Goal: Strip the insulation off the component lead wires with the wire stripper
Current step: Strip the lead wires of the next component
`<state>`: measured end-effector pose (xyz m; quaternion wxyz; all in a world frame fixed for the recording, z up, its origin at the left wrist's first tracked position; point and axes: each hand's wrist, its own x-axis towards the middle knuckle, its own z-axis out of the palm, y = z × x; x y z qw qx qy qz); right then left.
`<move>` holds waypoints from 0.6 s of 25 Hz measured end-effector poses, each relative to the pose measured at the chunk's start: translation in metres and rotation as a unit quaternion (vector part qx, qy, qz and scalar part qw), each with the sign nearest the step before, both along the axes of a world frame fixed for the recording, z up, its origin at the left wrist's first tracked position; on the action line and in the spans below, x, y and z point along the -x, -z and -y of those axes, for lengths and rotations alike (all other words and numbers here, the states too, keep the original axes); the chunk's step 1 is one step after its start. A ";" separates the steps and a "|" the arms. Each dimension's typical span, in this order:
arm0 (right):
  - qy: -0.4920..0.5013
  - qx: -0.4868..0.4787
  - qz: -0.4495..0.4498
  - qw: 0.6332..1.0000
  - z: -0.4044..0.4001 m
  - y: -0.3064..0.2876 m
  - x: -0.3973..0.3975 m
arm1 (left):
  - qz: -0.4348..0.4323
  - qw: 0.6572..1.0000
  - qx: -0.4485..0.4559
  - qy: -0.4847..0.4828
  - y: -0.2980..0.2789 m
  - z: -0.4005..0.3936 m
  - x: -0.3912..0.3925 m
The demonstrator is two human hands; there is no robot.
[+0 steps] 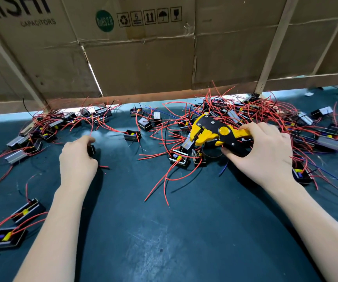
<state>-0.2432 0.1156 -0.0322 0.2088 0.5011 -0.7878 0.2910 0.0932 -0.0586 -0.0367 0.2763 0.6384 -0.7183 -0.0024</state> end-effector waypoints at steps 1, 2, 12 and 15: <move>-0.002 0.001 0.000 1.000 0.000 0.000 0.000 | -0.009 1.000 -0.010 0.006 -0.001 0.002 -0.002; -0.003 0.002 0.000 1.000 0.000 0.001 0.000 | -0.006 1.000 -0.016 0.014 -0.001 0.003 -0.002; -0.002 -0.006 -0.004 1.000 0.001 0.004 0.001 | 0.042 0.995 0.025 0.085 0.007 0.009 0.007; -0.004 -0.006 -0.004 1.000 0.001 0.004 0.001 | -0.070 0.991 0.034 0.110 0.000 0.001 0.009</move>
